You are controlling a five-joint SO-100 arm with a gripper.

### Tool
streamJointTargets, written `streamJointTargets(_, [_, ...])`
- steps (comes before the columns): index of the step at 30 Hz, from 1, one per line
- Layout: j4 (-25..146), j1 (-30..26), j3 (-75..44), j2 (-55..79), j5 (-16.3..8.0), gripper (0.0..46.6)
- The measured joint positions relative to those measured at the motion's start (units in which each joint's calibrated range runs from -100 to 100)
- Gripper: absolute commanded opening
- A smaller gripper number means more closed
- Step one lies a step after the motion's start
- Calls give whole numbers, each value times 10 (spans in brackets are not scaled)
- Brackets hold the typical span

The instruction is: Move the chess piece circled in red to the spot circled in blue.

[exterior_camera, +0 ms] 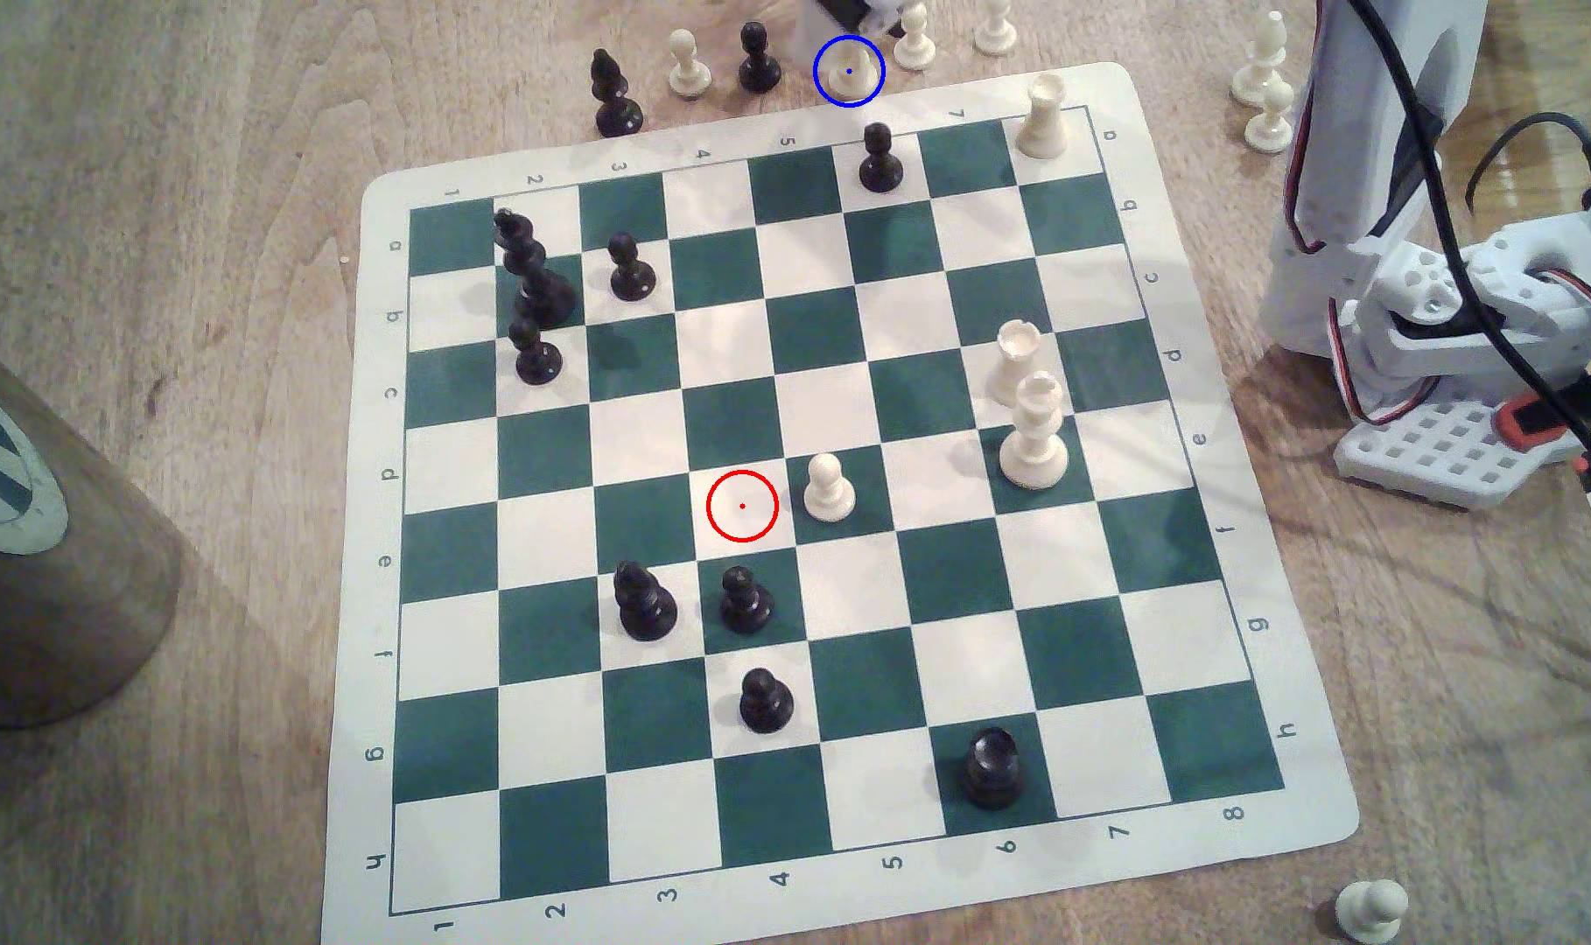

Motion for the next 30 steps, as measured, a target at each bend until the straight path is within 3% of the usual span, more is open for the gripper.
streamJointTargets(8, [63, -1, 0, -19, -12, 250])
streamJointTargets(16, [192, -30, -12, -122, -14, 252])
streamJointTargets(24, [335, -119, 40, -330, -11, 249])
streamJointTargets(30, [399, -212, 92, -473, -34, 244])
